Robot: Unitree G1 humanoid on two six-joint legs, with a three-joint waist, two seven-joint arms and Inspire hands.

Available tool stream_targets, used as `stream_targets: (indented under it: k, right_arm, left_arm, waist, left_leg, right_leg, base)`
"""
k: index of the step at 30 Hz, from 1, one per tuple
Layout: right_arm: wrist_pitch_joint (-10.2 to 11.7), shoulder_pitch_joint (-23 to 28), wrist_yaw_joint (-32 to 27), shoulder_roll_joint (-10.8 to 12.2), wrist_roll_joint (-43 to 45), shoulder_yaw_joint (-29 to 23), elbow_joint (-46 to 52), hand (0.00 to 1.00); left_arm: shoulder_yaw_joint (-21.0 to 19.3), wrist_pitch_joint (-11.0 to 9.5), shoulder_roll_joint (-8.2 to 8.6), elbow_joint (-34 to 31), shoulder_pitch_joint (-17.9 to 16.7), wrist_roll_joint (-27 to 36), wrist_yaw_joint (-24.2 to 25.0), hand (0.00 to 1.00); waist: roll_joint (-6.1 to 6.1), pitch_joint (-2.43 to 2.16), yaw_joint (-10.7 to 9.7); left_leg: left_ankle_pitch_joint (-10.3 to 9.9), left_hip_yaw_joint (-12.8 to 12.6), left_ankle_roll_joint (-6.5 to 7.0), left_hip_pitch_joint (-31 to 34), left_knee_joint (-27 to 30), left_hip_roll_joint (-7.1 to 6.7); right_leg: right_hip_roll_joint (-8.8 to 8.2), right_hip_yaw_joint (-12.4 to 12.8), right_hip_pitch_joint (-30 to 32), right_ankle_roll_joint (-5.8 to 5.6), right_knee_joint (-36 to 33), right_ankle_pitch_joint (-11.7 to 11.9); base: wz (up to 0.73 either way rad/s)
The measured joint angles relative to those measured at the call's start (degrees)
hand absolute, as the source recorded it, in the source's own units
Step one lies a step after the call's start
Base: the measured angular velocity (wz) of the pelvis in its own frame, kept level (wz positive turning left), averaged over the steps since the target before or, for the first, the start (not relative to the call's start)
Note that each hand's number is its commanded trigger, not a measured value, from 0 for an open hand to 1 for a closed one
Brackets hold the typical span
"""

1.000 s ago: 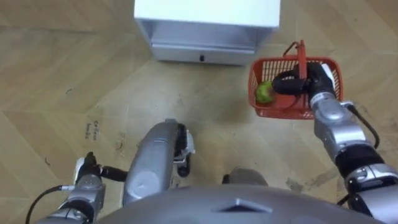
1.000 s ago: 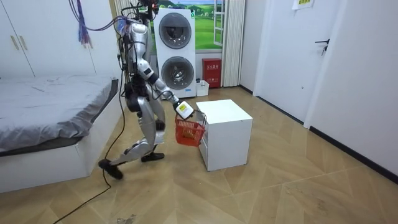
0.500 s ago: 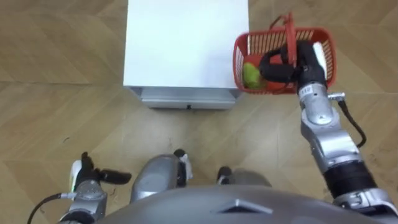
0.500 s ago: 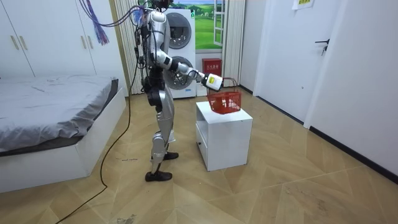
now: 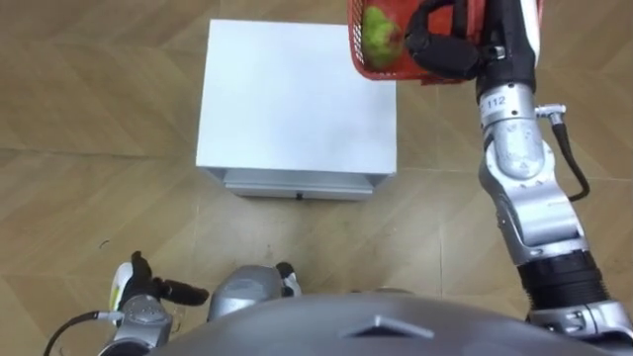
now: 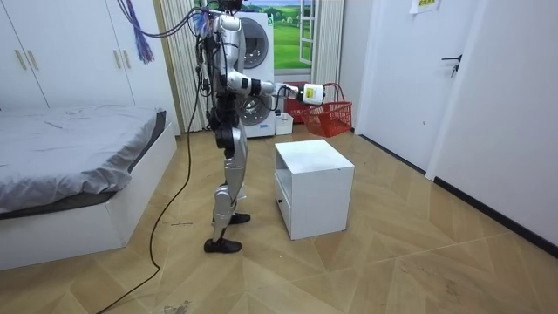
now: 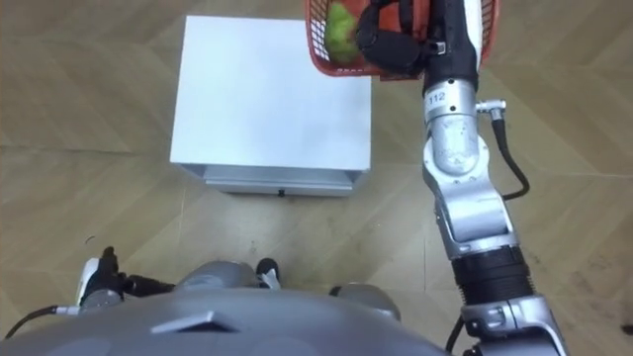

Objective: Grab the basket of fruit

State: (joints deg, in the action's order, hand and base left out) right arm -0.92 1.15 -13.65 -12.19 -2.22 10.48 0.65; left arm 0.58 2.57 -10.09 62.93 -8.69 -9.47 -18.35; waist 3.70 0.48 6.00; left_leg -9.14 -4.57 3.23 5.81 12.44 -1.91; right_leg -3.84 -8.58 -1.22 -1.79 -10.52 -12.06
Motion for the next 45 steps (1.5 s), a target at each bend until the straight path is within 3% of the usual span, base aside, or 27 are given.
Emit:
stream_targets:
  k: [4,8,11,20,27,31,36,45]
  right_arm:
    - [-0.07,-0.19,0.02,0.06,-0.08,1.7,-0.15,1.0]
    - [-0.52,-1.33,0.14,0.09,-1.12,3.25,-3.39,1.0]
    - [-1.77,-1.51,1.38,0.67,-1.75,3.85,-4.72,1.0]
    - [-2.16,-6.83,2.56,2.49,-1.74,4.14,-14.06,1.0]
    - [-2.24,-8.59,2.7,3.59,-1.99,6.33,-24.59,1.0]
    - [-2.29,-8.84,2.31,3.42,-1.67,6.26,-25.54,1.0]
    - [-2.29,-10.28,1.46,2.71,-1.81,6.25,-27.5,1.0]
    - [-2.27,-16.06,0.57,2.3,-4.29,5.58,-34.58,1.0]
  left_arm:
    - [0.1,1.3,0.03,1.6,0.03,-1.53,-0.01,0.0]
    - [0.13,3.12,0.35,3.55,-0.02,-1.53,0.23,0.0]
    - [-0.12,3.77,0.48,3.53,-0.76,-2.25,0.83,0.0]
    - [-0.46,5.03,0.47,3.42,-2.15,-6.26,4.07,0.0]
    - [-0.43,5.0,0.55,3.26,-2.18,-6.32,4.63,0.0]
    - [-0.41,4.88,0.49,3.37,-2.21,-6.27,5.05,0.0]
    - [-0.32,4.58,0.27,3.46,-2.2,-6.29,5.43,0.0]
    - [-0.15,4.54,0.14,3.5,-2.28,-5.88,6.73,0.0]
  waist:
    - [-0.01,0.09,1.53]
    - [0.11,0.94,2.46]
    - [0.19,0.9,3.38]
    - [0.13,0.45,5.51]
    - [-0.29,0.18,7.15]
    - [-0.6,0.25,7.12]
    - [-1.21,0.67,7.31]
    - [-0.86,0.89,7.19]
  left_leg:
    - [0.0,0.02,0.0,-0.54,-0.06,0.07]
    - [-0.07,0.57,-0.37,-0.25,-0.05,0.05]
    - [-0.05,1.13,-0.42,1.55,0.6,-0.07]
    - [0.11,3.6,-0.33,5.5,3.1,-0.62]
    - [0.12,3.68,-0.32,7.6,3.88,-0.69]
    - [0.12,4.03,-0.31,9.2,4.44,-0.68]
    - [0.17,5.1,-0.15,10.58,5.26,-0.89]
    - [0.44,6.22,0.3,12.79,6.26,-1.3]
  right_leg:
    - [-0.02,-0.85,-0.52,0.0,0.04,0.0]
    - [-0.06,-2.18,-0.54,0.0,0.04,0.0]
    - [-0.16,-3.35,0.39,0.0,-0.15,0.0]
    - [-0.43,-7.15,2.39,0.04,-0.29,0.02]
    - [-0.44,-7.41,3.55,0.04,-0.37,0.02]
    - [-0.66,-8.11,5.23,0.01,-1.4,0.0]
    - [-1.12,-9.35,6.59,-0.24,-3.14,-0.2]
    - [-1.41,-10.69,8.23,-0.26,-4.31,-0.22]
  base:
    - [0.0]
    - [0.08]
    - [0.09]
    - [0.16]
    - [0.04]
    - [0.04]
    - [0.1]
    - [0.07]
